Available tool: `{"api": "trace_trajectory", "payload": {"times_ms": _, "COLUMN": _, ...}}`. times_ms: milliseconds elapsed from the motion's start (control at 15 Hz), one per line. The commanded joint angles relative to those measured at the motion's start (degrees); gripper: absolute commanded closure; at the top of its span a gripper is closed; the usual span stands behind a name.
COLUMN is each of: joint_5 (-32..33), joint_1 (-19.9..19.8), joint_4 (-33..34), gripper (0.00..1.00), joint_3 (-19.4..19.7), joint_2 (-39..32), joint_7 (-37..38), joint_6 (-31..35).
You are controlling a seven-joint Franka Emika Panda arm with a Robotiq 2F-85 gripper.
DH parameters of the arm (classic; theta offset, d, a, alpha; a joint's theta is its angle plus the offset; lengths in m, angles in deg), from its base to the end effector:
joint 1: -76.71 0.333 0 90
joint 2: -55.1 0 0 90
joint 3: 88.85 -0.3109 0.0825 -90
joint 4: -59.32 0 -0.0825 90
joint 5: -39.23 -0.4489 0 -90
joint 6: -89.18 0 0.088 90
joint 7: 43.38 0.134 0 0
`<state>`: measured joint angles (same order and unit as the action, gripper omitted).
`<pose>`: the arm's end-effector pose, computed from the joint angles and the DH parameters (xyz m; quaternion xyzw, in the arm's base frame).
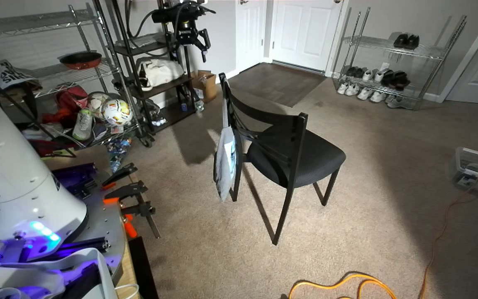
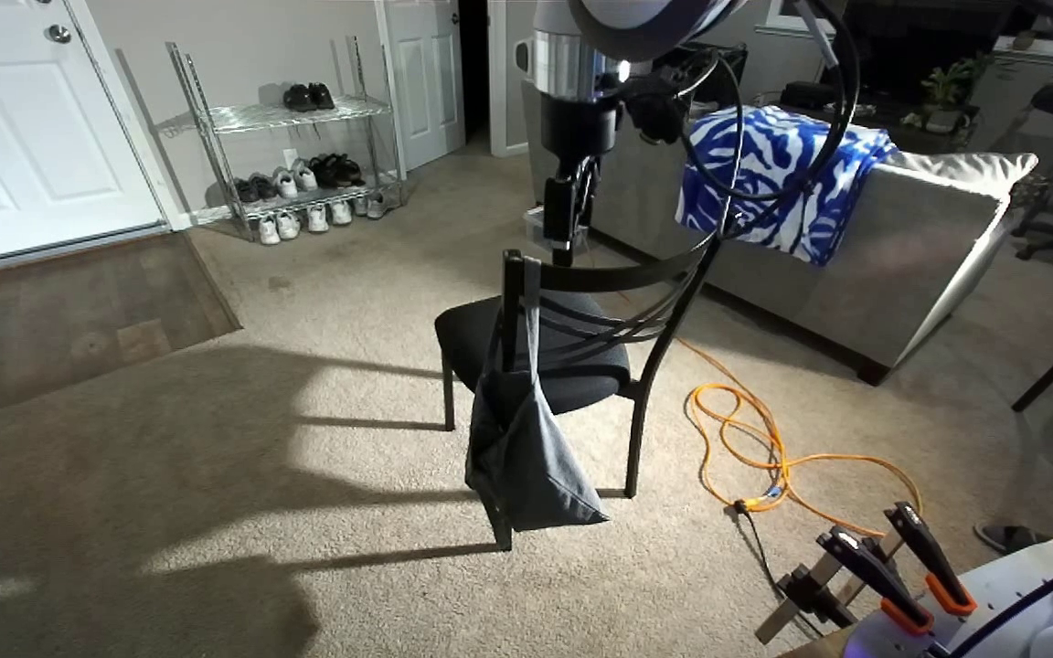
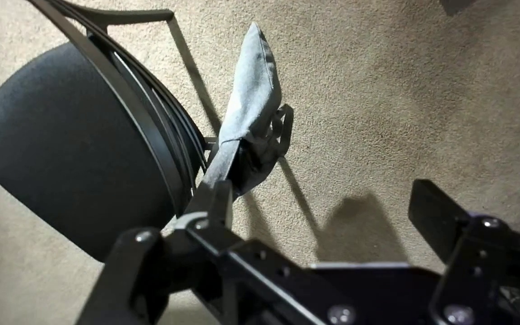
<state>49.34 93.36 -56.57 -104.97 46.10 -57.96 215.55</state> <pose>0.5420 0.3359 0.3106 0.8937 0.4455 0.0246 0.0468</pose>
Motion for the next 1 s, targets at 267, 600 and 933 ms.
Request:
{"api": "trace_trajectory", "payload": {"times_ms": 267, "joint_5": 7.6, "joint_1": -0.6, "joint_4": 0.8, "gripper": 0.00, "joint_3": -0.4, "joint_2": -6.1, "joint_7": -16.6, "joint_6": 9.8}}
{"api": "trace_trajectory", "payload": {"times_ms": 600, "joint_5": 13.5, "joint_1": -0.1, "joint_4": 1.5, "gripper": 0.00, "joint_3": -0.4, "joint_2": -9.9, "joint_7": -25.8, "joint_6": 11.3}}
{"api": "trace_trajectory", "payload": {"times_ms": 933, "joint_5": 22.5, "joint_1": 1.5, "joint_4": 2.1, "gripper": 0.00, "joint_3": 0.9, "joint_2": -11.4, "joint_7": -28.8, "joint_6": 10.6}}
